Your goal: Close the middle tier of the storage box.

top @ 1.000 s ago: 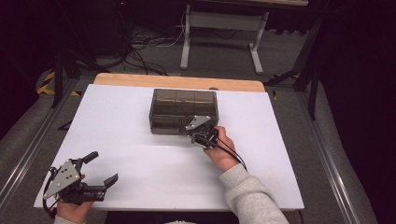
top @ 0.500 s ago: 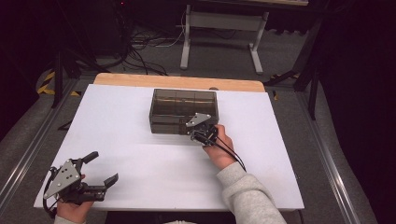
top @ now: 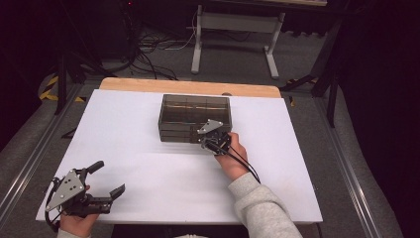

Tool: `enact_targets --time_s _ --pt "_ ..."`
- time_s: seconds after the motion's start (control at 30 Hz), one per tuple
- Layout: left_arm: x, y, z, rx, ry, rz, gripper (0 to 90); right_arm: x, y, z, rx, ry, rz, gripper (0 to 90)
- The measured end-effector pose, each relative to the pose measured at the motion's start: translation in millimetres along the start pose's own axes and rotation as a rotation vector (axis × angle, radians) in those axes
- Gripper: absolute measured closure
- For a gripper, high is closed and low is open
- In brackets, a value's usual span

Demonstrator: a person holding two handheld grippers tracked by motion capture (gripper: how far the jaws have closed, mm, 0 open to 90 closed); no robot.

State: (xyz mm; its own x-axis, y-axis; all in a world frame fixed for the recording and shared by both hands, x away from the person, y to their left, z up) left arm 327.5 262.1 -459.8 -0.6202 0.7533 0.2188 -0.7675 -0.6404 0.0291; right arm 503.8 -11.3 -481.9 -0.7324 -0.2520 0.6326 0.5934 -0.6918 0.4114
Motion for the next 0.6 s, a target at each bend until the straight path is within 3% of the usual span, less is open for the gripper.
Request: enact_targets --time_s 0.2,0.27,0.4,0.43,0.5,0.6 --pt "-0.2 -0.3 -0.1 -0.005 -0.006 0.000 1.2 12.6 -2.9 3.7 0.012 0.022 0.038 89.3" --pt "-0.9 -0.1 -0.1 -0.006 -0.007 -0.003 1.2 17.6 -4.0 6.0 0.005 0.038 0.049 84.7" --pt "-2.0 0.2 -0.3 -0.003 -0.005 -0.005 1.2 27.3 -4.3 8.5 -0.001 0.061 0.059 73.9" --pt "-2.1 0.2 -0.4 -0.003 -0.005 -0.005 1.2 33.1 -3.6 10.5 -0.020 0.083 0.063 67.0" --pt "-1.9 0.1 -0.4 -0.002 -0.004 -0.006 1.2 36.2 -2.5 11.6 -0.024 0.099 0.064 63.8" --pt "-1.8 0.1 -0.3 -0.002 -0.003 -0.007 1.2 45.4 0.0 15.0 -0.049 0.157 0.071 48.0"
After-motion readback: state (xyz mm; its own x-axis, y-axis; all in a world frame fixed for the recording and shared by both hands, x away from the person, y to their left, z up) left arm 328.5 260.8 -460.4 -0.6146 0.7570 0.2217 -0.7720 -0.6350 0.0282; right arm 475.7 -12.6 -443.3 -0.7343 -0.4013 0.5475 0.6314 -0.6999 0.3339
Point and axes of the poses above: each handheld gripper's, and its own axes: x roughly backward along the jaws, z roughly out of its top, y roughly to its right, the point moved 9 cm from there along -x, roughly forward along the jaws, and after that the axes turned 11 degrees about -z, right-handed, at the moved point
